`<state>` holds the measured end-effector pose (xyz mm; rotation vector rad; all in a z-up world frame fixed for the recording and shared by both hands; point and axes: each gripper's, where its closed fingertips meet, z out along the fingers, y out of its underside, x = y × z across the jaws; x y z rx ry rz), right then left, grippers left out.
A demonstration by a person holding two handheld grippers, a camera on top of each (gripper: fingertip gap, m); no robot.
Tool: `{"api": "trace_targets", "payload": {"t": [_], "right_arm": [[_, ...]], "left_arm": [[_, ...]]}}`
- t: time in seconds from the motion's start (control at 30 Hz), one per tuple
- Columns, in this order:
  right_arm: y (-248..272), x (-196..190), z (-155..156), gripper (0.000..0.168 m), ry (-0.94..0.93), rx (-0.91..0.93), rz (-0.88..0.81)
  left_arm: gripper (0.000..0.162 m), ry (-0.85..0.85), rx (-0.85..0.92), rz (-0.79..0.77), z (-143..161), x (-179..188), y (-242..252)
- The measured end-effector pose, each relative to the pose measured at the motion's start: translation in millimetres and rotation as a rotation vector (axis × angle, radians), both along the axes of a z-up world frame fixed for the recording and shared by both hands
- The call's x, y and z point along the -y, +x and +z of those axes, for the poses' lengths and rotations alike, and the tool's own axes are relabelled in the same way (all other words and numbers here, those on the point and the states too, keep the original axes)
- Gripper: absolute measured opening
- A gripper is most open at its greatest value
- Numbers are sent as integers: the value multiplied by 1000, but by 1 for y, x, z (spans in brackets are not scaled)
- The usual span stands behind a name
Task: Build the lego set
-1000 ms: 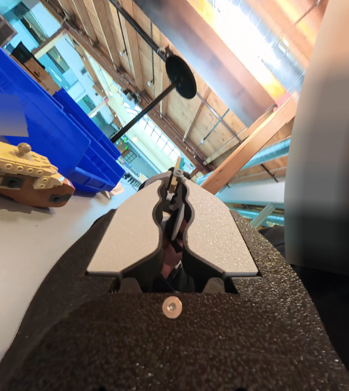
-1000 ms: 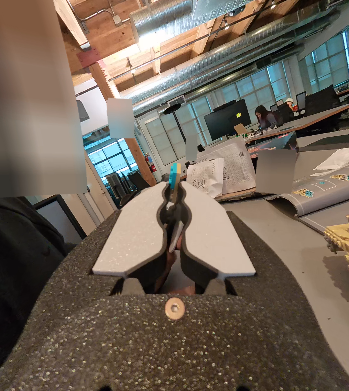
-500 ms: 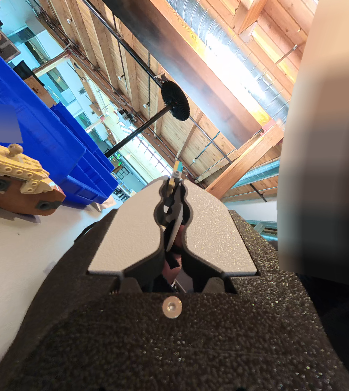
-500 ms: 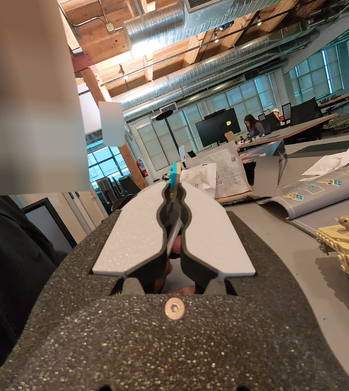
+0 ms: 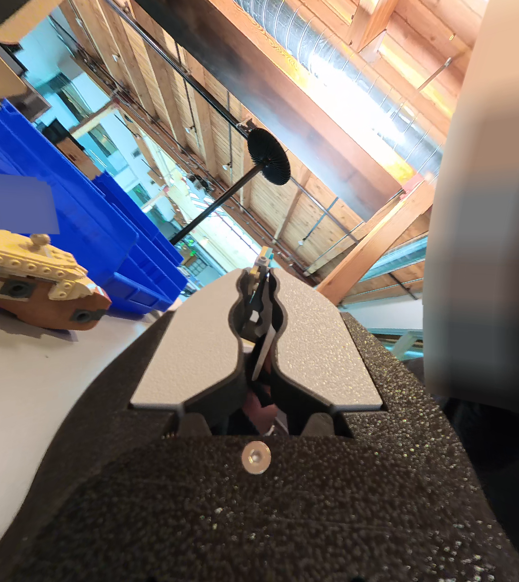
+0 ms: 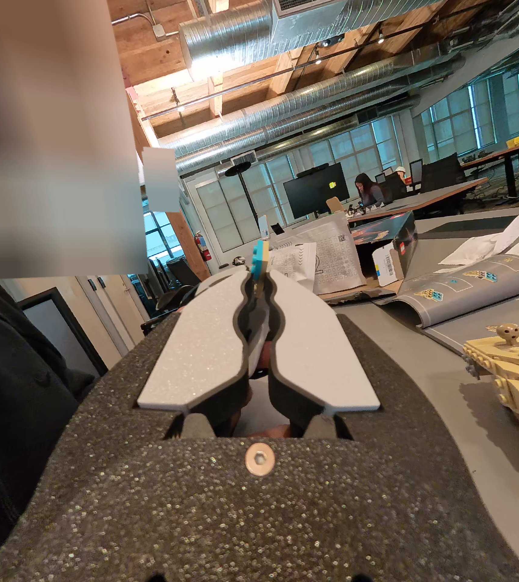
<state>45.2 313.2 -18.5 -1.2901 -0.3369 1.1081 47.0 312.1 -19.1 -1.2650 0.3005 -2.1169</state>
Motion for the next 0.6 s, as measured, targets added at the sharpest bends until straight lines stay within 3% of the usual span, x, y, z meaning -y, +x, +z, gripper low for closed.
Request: {"api": "trace_targets", "payload": {"t": [0.2, 0.6], "right_arm": [[-1, 0, -2, 7, -16, -5, 10], [-4, 1, -3, 6, -6, 12, 14]], "left_arm": [[11, 49, -35, 66, -1, -2, -1], [9, 41, 9, 53, 1, -1, -4]]}}
